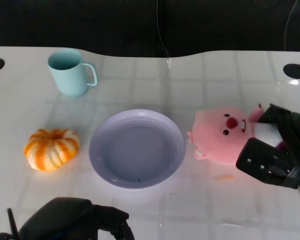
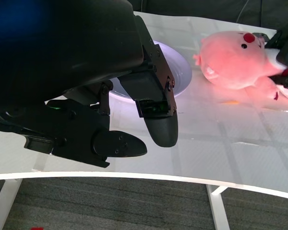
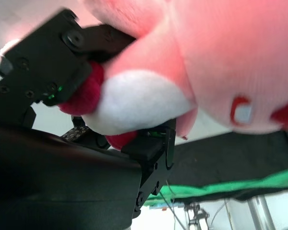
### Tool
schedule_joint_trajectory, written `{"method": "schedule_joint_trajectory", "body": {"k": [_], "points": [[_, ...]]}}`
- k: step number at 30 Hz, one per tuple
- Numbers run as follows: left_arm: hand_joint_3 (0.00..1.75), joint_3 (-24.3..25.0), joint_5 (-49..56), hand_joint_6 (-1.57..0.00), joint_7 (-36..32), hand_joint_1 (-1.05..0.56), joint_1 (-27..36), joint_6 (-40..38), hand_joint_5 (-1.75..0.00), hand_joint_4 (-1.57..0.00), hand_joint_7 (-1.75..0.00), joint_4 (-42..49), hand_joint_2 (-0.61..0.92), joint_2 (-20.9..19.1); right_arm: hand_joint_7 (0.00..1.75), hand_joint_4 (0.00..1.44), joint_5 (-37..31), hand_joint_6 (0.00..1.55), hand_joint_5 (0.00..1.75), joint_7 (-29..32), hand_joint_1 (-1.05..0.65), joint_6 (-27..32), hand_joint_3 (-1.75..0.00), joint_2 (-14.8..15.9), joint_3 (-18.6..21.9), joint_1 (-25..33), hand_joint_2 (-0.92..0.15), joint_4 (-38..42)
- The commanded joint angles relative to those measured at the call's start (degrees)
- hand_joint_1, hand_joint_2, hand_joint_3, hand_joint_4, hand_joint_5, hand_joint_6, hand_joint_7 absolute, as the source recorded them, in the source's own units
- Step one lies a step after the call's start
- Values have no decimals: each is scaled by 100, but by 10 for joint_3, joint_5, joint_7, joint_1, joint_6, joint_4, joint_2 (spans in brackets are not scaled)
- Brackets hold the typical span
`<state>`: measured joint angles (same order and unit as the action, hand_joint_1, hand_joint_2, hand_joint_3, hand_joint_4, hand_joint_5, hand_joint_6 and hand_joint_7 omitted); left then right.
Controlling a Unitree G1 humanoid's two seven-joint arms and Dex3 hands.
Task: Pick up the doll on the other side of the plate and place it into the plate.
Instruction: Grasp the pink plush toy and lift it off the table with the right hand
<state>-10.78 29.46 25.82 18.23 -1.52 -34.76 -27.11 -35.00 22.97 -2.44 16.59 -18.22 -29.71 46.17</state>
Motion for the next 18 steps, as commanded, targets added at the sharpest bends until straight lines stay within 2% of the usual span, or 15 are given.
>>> {"method": "schedule_joint_trajectory", "body": {"k": [1, 5, 12, 18], "points": [[29, 5, 0, -82, 2, -20, -2, 3, -123, -70, -69, 1, 92, -9, 175, 87, 16, 73, 175, 15, -19, -21, -125, 7, 21, 3, -42, -37], [29, 1, 1, -83, 1, -18, -7, 3, -123, -71, -69, 6, 92, -7, 175, 88, 31, 75, 175, -2, -19, -12, -129, 6, 40, 5, -40, -89], [28, -7, 13, -83, 2, -19, -11, 1, -122, -71, -68, 8, 92, -7, 175, 91, 53, 79, 175, -29, -16, -2, -145, -6, 59, 8, -28, -143], [27, -14, 17, -84, -1, -18, -15, 8, -118, -73, -67, 13, 92, -4, 175, 93, 61, 79, 175, -68, -16, -10, -146, -24, 49, 9, -29, -189]]}}
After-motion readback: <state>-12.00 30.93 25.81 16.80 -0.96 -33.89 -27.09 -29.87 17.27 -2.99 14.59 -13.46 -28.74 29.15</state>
